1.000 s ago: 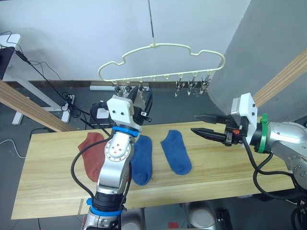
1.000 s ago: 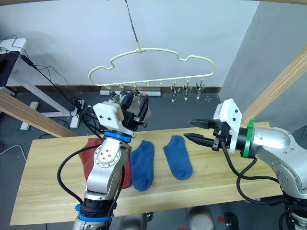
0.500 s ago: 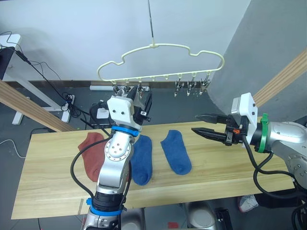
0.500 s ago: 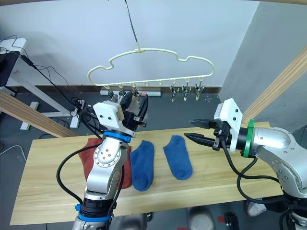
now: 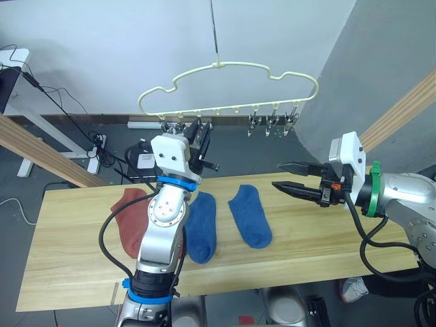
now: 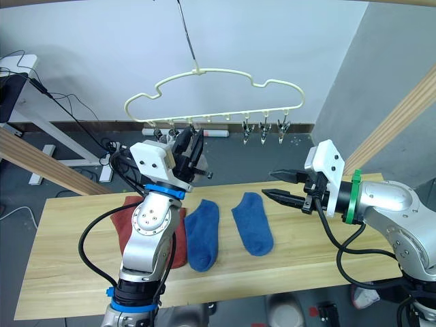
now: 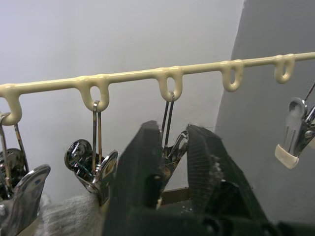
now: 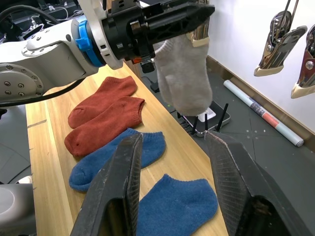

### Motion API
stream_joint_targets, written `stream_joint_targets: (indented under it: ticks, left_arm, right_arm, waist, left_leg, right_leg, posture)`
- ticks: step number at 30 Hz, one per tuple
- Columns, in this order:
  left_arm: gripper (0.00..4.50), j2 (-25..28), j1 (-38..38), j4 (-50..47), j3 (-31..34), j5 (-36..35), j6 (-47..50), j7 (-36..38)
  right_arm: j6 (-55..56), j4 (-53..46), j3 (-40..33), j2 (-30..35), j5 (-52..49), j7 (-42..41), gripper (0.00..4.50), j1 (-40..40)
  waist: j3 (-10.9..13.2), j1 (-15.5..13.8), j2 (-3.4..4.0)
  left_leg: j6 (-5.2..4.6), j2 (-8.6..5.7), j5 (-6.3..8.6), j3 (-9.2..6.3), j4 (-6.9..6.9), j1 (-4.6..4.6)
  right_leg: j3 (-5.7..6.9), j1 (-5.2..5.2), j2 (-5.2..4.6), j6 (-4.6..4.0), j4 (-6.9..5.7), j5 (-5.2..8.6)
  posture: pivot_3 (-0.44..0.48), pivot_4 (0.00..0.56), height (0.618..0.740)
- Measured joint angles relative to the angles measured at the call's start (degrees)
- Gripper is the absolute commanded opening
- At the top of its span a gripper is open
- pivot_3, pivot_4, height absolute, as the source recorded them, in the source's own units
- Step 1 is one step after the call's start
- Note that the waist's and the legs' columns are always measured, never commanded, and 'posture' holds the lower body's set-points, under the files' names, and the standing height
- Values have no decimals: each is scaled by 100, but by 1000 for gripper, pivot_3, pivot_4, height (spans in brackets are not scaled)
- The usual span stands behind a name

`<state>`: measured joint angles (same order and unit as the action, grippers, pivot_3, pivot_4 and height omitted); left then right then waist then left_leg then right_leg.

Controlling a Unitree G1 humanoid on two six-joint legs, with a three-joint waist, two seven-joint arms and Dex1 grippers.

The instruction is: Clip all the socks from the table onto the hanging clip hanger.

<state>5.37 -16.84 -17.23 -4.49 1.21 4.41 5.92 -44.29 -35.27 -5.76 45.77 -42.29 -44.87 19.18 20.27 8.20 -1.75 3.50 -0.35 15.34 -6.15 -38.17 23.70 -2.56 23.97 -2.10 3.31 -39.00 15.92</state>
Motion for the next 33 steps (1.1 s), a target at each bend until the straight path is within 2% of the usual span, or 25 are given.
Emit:
stream_joint_targets:
  ticks: [2, 10, 14, 17, 19, 21, 25, 33]
  left_arm:
    - [7, 3, 0, 3, 1, -1, -14, 7]
    - [7, 104, 9, -10, 39, -70, -17, 168]
    - [0, 333, 29, -115, 157, -429, 108, 521]
    - [0, 464, 20, -220, 265, -686, 289, 757]
    - [0, 566, -19, -273, 282, -819, 415, 892]
    - [0, 719, -69, -310, 342, -1038, 595, 1104]
    - [0, 919, -121, -423, 397, -1298, 832, 1381]
    - [0, 1031, -200, -469, 434, -1396, 1031, 1478]
  right_arm:
    - [0, 0, 0, 0, 0, 1, 2089, 0]
    - [11, -60, 54, 53, 129, 98, 2089, -183]
    - [79, -94, 797, 36, 1051, 616, 2891, -943]
    - [294, -83, 1404, -258, 1655, 947, 3948, -1155]
    - [407, 64, 1687, -691, 2097, 1344, 4480, -1078]
    - [544, 502, 2206, -1342, 2686, 1879, 4480, -956]
    - [898, 1407, 3003, -2139, 3563, 2507, 4480, -937]
    - [1426, 3102, 2951, -3571, 4387, 3613, 4480, -755]
  waist:
    - [0, 0, 0]
    - [-1, -5, -1]
    - [-3, -17, -4]
    - [-3, 4, -4]
    - [-5, 5, -7]
    - [-5, 4, -8]
    - [-4, -14, -6]
    - [-6, -29, -9]
  left_leg:
    - [0, 0, 0, 0, -1, 0]
    - [0, 1, 0, -1, -2, 0]
    - [0, 3, -1, -1, -2, 2]
    - [0, 3, -2, 4, -5, 0]
    - [-1, 2, -5, 0, -8, -1]
    - [1, 7, -9, -3, -5, -6]
    - [4, 7, -14, -2, 2, -7]
    - [4, 10, -14, -3, 6, -4]
  right_leg:
    - [0, 0, 0, 0, -1, 0]
    - [1, 0, -1, 0, -2, 0]
    - [0, 5, -1, 0, -4, 0]
    - [-5, 6, 0, 1, -8, -4]
    - [-1, 5, 7, -6, -8, -13]
    - [1, 5, 19, -13, -9, -18]
    - [-2, 8, 17, -14, -10, -19]
    - [-3, 11, 7, -10, -6, -23]
  posture:
    - [-325, 336, 740]
    - [-306, 338, 740]
    - [-294, 342, 740]
    - [-272, 349, 740]
    - [-262, 352, 740]
    - [-254, 353, 740]
    - [-229, 353, 740]
    - [-204, 354, 740]
